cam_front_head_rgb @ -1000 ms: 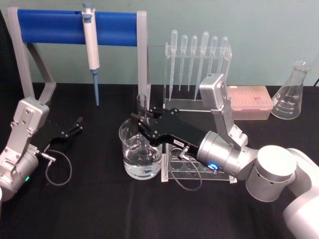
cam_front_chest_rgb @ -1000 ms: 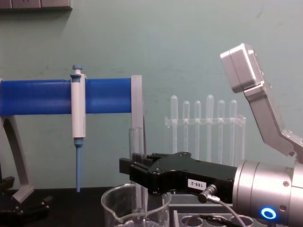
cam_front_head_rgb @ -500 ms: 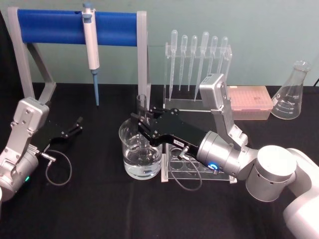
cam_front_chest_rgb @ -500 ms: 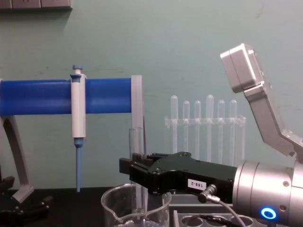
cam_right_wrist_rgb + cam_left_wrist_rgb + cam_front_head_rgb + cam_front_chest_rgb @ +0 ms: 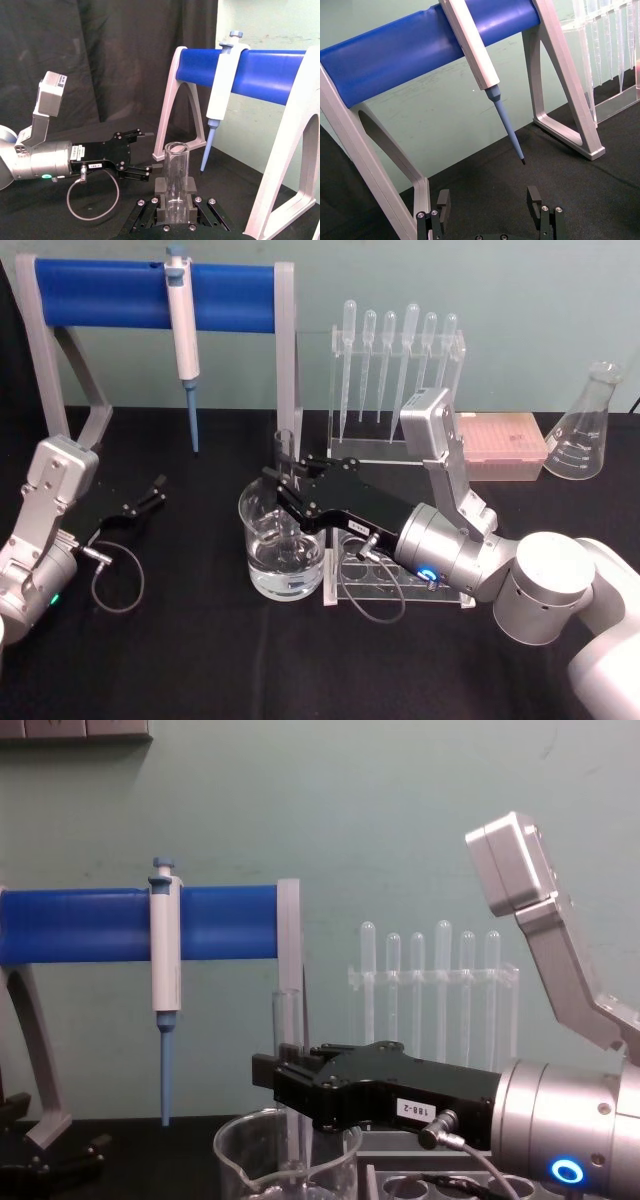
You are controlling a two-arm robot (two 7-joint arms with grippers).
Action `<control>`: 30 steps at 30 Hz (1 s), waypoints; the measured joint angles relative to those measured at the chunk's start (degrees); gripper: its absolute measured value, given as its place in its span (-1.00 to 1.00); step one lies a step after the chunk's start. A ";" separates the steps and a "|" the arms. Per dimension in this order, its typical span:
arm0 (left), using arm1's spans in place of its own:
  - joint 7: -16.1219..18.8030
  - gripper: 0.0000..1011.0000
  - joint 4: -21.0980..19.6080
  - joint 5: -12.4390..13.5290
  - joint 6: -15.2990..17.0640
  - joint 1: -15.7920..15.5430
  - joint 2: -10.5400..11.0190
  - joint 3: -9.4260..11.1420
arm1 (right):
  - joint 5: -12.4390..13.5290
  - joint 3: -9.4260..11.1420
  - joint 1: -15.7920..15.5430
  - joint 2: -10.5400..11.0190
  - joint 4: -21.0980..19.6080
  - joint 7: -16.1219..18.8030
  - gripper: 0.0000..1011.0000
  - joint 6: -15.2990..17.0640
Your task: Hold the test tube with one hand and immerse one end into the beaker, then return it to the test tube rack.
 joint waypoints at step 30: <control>0.00 0.98 0.00 0.00 0.00 0.00 0.00 0.00 | 0.00 0.00 0.00 0.00 0.00 0.00 -0.55 0.00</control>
